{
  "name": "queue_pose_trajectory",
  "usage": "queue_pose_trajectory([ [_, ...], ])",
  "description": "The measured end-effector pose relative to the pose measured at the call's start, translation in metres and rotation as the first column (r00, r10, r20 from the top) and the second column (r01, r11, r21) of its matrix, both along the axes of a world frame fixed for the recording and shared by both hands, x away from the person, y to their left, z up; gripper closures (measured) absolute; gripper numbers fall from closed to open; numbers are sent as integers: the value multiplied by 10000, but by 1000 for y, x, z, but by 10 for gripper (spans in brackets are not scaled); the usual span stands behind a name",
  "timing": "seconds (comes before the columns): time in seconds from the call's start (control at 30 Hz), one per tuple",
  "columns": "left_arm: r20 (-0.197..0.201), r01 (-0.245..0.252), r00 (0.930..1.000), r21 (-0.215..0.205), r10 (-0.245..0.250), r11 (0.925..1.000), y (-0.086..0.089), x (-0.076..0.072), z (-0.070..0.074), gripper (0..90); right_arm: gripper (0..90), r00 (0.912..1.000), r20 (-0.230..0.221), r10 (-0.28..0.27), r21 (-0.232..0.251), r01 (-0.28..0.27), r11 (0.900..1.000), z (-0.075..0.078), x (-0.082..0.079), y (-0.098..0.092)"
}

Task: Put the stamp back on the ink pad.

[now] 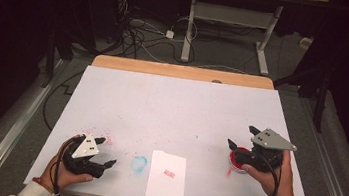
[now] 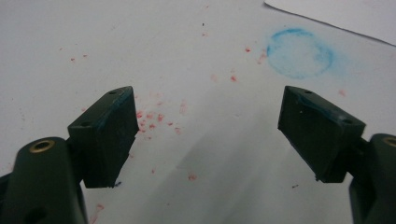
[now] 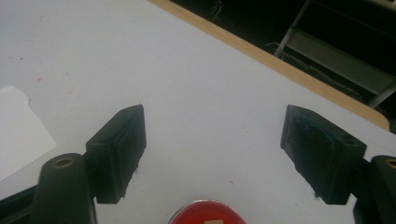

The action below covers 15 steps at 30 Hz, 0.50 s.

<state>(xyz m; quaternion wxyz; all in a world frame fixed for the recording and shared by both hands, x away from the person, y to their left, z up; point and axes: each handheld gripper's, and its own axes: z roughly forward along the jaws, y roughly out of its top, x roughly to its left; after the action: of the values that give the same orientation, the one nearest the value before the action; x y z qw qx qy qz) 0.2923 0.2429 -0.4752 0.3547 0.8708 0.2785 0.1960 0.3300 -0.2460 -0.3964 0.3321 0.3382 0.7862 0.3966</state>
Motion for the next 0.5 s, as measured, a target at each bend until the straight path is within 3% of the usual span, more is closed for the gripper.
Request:
queue_pose_trajectory([
  [0.5,177,-82,9998,-28,83,10000,1,-2,2,190,199,9949,967,299,13,-302,9995,3,-20,2],
])
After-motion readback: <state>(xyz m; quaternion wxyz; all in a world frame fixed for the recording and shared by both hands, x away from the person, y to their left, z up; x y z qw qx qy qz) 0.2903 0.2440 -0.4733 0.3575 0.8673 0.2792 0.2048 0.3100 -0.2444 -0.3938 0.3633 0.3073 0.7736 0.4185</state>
